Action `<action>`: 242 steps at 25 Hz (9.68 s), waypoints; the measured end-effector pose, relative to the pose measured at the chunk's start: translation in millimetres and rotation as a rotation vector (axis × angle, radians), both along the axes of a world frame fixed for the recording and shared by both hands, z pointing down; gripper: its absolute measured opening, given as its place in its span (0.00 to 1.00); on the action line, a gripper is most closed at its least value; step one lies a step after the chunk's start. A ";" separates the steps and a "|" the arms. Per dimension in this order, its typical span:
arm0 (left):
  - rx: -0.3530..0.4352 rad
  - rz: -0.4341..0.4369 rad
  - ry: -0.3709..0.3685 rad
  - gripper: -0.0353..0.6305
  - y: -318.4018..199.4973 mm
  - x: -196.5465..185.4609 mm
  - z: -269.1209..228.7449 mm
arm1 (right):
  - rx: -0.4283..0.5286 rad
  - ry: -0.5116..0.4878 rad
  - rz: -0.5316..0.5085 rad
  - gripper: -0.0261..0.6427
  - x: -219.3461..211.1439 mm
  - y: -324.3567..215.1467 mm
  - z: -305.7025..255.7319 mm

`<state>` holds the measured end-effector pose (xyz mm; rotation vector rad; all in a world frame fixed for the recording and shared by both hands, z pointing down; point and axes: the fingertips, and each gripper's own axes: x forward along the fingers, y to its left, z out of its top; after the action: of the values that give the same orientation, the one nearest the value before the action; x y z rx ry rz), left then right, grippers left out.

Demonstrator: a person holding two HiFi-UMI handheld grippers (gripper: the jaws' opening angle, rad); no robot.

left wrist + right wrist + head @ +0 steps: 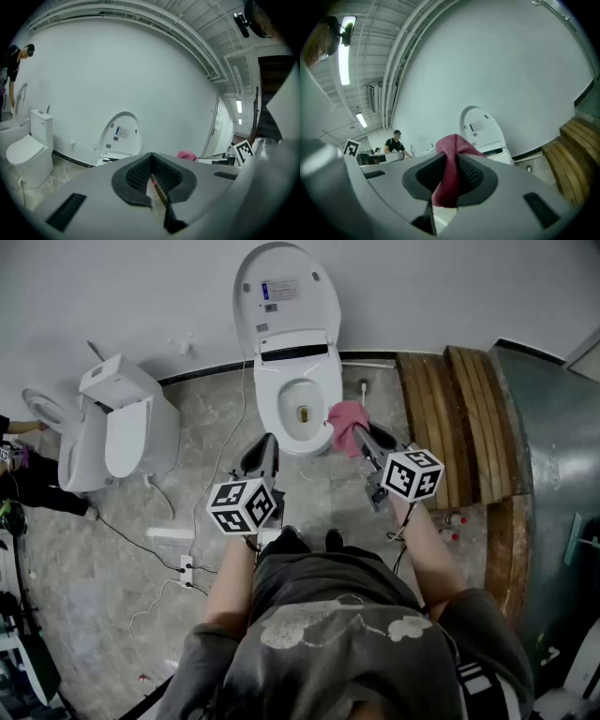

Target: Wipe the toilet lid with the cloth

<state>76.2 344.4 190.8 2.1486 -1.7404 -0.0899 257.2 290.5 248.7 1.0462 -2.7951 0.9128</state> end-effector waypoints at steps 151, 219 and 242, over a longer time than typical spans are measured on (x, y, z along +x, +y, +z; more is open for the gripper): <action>0.005 0.033 0.041 0.06 -557.4 -218.7 47.1 | -0.069 -0.111 -0.057 0.14 -328.9 -532.1 26.2; -0.138 0.076 0.110 0.06 -508.7 -223.5 172.2 | -0.168 -0.079 0.167 0.14 -279.7 -546.8 151.8; -0.175 0.146 0.132 0.06 -543.9 -121.2 192.1 | -0.219 -0.066 0.328 0.14 -151.1 -557.2 174.8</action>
<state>-45.0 -199.4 383.0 2.0842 -1.4581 -0.0376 106.0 -266.8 423.4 1.4854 -2.5363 1.2707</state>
